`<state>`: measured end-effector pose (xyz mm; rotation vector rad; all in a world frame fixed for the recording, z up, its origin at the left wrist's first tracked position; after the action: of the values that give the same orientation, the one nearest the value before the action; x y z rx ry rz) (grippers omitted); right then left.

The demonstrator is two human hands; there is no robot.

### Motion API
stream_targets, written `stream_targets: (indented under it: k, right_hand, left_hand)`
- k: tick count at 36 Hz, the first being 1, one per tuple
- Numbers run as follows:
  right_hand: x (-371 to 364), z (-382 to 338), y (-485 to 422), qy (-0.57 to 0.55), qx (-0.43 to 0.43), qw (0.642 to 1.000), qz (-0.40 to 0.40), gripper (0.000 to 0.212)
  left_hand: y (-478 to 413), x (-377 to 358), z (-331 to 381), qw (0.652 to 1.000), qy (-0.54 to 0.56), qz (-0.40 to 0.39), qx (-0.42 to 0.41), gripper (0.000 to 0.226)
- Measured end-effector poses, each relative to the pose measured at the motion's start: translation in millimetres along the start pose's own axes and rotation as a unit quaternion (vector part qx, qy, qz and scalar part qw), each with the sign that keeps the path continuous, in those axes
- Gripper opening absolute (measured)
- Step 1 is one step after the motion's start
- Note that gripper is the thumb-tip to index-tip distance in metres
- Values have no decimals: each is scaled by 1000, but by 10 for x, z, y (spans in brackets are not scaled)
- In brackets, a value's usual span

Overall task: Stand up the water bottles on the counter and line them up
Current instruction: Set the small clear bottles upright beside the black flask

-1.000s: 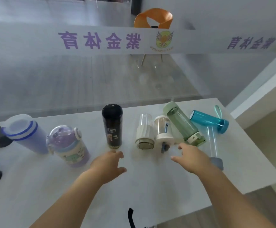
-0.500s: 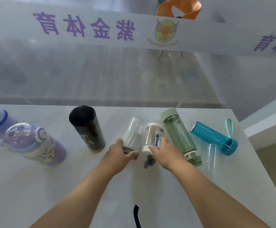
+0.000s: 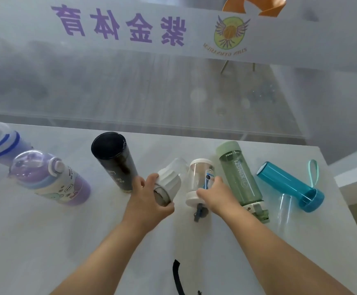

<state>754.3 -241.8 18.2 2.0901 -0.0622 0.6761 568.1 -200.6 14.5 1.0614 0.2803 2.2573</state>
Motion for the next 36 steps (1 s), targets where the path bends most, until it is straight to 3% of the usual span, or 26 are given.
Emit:
stream_targets:
  k: [7,12,16,20,28,33,36]
  right_hand:
    - [-34,59,60,43,41,997,46,59]
    - [-153,96,114,131,66,984,102,49]
    - [-313,92,124,161,69,977,124,58]
    - [-475,68,117,122,88,980,134,72]
    - [-655,69,-23,-52,137,970,193,73]
    - [-754,31,-61,-114,138,957,227,62]
    - [-726,45,-57,-90,134,960,229,54]
  left_hand:
    - [117,180,182,993,-64,49,-92,79]
    - [161,282,286,988,-134,21,-73,77]
    - [206,357,222,989,-140,9,-46,78]
    - [240,404,145,990,-136,7,-33,79]
    - [277,426,85,990,-134,0,-39,79]
    - [305,437,79,989,-140,-7,-39,80]
    - [319,440,78,990,-134,-7,-41,79]
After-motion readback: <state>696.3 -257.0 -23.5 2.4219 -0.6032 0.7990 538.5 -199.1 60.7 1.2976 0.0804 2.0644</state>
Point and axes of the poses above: each hand's wrist, its own y-axis away from the middle knuckle, its own x-axis out of the back of the hand, z = x × y, the point moved 1 cm from there along -y, towards the middle knuckle, and after that the axes turned 15 degrees about -z, right-handed, at the moved point
